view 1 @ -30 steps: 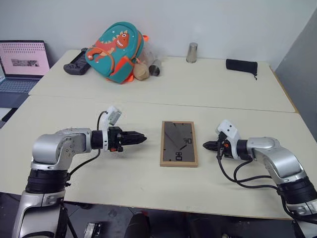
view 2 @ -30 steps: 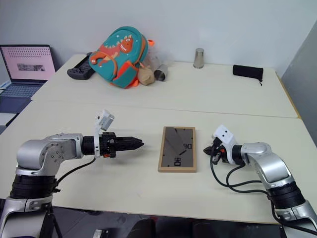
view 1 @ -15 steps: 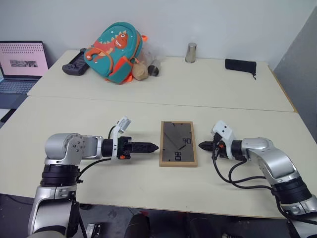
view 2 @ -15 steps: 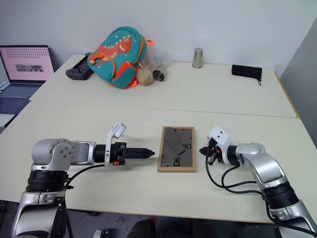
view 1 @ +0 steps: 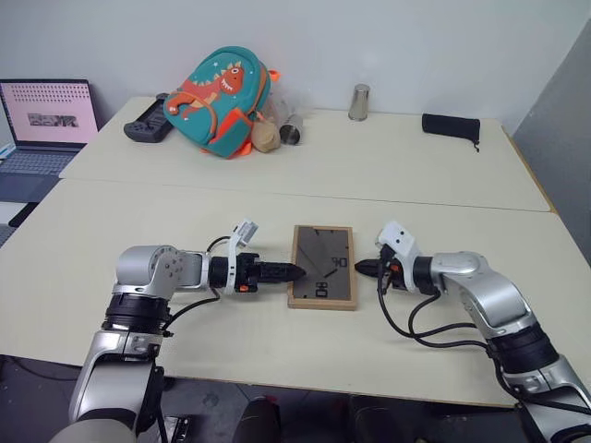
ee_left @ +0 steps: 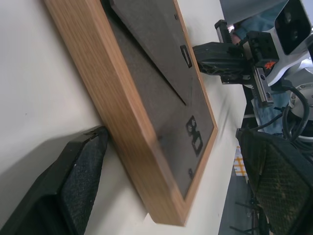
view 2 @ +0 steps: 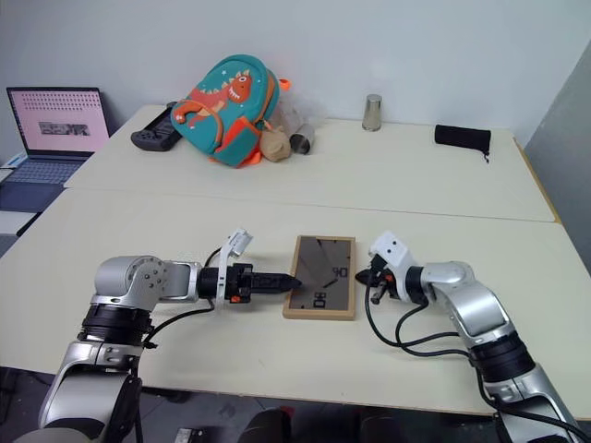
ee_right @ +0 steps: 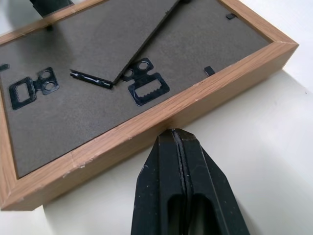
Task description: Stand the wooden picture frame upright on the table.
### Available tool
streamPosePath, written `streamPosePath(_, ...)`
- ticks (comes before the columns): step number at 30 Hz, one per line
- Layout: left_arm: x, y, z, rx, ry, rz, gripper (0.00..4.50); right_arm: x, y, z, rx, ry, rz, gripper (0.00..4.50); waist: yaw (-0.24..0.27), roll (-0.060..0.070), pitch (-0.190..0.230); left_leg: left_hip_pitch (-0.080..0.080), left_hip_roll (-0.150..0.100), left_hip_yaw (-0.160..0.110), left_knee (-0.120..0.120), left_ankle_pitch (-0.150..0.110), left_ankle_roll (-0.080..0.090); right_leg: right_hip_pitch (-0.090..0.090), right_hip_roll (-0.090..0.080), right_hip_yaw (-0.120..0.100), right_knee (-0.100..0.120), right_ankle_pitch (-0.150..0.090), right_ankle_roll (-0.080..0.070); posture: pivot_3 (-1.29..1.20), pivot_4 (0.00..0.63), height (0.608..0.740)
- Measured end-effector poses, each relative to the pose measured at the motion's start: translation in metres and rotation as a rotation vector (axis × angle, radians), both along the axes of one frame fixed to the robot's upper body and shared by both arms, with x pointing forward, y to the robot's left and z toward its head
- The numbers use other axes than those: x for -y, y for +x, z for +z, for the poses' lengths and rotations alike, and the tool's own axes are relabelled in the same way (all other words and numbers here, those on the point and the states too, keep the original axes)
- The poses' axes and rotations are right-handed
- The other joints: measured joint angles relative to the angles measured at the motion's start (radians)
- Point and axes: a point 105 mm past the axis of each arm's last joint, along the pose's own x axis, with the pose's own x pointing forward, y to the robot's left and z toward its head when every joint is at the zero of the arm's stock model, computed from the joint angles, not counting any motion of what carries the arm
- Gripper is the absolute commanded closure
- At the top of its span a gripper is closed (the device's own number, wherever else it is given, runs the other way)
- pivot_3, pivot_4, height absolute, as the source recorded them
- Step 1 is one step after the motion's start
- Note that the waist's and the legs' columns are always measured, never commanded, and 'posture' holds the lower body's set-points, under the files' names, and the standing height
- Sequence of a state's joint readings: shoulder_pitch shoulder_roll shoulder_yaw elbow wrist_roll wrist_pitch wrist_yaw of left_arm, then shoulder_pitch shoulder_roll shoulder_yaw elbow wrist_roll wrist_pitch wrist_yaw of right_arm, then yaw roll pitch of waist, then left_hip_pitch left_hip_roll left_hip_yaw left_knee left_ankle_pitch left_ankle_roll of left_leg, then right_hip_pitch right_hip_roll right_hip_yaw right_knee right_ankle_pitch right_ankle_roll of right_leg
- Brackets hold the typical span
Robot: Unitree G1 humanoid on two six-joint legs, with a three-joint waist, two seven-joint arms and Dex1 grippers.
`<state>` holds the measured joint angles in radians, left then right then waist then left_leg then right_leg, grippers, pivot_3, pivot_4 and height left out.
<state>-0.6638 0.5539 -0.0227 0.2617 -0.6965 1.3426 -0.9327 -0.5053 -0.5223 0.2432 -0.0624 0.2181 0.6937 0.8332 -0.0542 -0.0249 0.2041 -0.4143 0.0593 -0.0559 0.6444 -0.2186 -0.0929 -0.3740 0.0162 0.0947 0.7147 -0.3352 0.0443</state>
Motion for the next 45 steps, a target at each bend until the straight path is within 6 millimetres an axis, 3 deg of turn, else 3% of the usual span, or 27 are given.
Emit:
streamPosePath(3,0.003,-0.001,0.001,0.008,0.004,-0.013,0.04,-0.011,-0.001,0.0,-0.003,0.016,0.018,4.5,0.001,0.0,0.0,-0.001,0.0,0.0,0.0,0.0,0.0,0.0,0.0,0.0,0.0,0.0,0.0,0.0,0.15,0.74)
streamPosePath(10,0.004,0.0,0.0,0.028,0.008,-0.014,0.04,-0.014,-0.001,0.0,-0.013,0.025,0.017,4.5,0.006,0.0,0.0,-0.001,0.0,0.0,0.0,0.0,0.0,0.0,0.0,0.0,-0.001,0.0,0.0,0.0,0.15,0.74)
streamPosePath(11,0.005,-0.001,0.001,0.028,0.005,-0.016,0.4,-0.014,-0.001,-0.001,-0.013,0.026,0.017,4.5,0.005,0.0,0.0,-0.001,0.0,0.0,0.0,0.0,0.0,0.0,0.0,0.0,-0.001,0.0,0.0,0.0,0.15,0.74)
streamPosePath(13,0.005,-0.001,0.001,0.035,0.005,-0.017,0.55,-0.015,-0.001,-0.001,-0.014,0.028,0.018,4.5,0.005,0.0,0.0,-0.001,0.0,0.0,0.0,0.0,0.0,0.0,0.0,0.0,-0.001,0.0,0.0,0.0,0.15,0.74)
streamPosePath(22,0.005,-0.007,-0.003,0.057,-0.005,-0.04,2.52,-0.016,0.0,-0.001,-0.015,0.034,0.003,4.5,0.001,0.0,0.0,-0.002,0.0,0.0,-0.001,0.0,0.0,-0.002,0.0,0.0,-0.002,0.0,0.0,0.0,0.15,0.74)
streamPosePath(26,0.009,-0.008,0.004,0.085,-0.043,-0.062,2.98,-0.016,0.0,-0.002,-0.022,0.033,0.0,4.5,0.001,0.0,0.0,-0.002,0.0,0.0,-0.001,0.0,0.0,-0.002,0.0,0.0,-0.002,0.0,0.0,0.0,0.15,0.74)
streamPosePath(31,0.015,-0.006,0.013,0.116,-0.077,-0.074,3.13,-0.007,0.002,0.004,-0.027,0.061,-0.026,4.5,0.001,0.0,0.0,-0.002,0.0,0.0,-0.001,0.0,0.0,-0.002,0.0,0.0,-0.002,0.0,0.0,0.0,0.15,0.74)
streamPosePath(40,0.003,0.009,0.035,0.277,-0.039,0.007,3.14,0.049,0.004,0.034,-0.081,0.131,-0.125,2.39,-0.001,0.0,0.001,-0.003,0.0,0.001,-0.002,0.0,0.0,-0.004,0.0,0.001,-0.002,0.0,0.0,0.0,0.15,0.74)
streamPosePath(42,-0.001,0.013,0.039,0.316,-0.027,0.042,3.14,0.049,0.004,0.051,-0.084,0.193,-0.119,1.88,-0.004,0.0,0.001,-0.003,0.001,0.002,-0.002,0.0,0.0,-0.004,0.0,0.002,-0.001,0.0,0.0,0.0,0.15,0.74)
streamPosePath(45,-0.006,0.018,0.042,0.346,-0.018,0.085,3.14,0.032,0.001,0.079,-0.076,0.299,-0.048,1.1,-0.007,0.0,0.001,-0.003,0.001,0.002,-0.002,0.0,0.0,-0.005,0.001,0.001,-0.001,0.0,0.0,0.0,0.15,0.74)
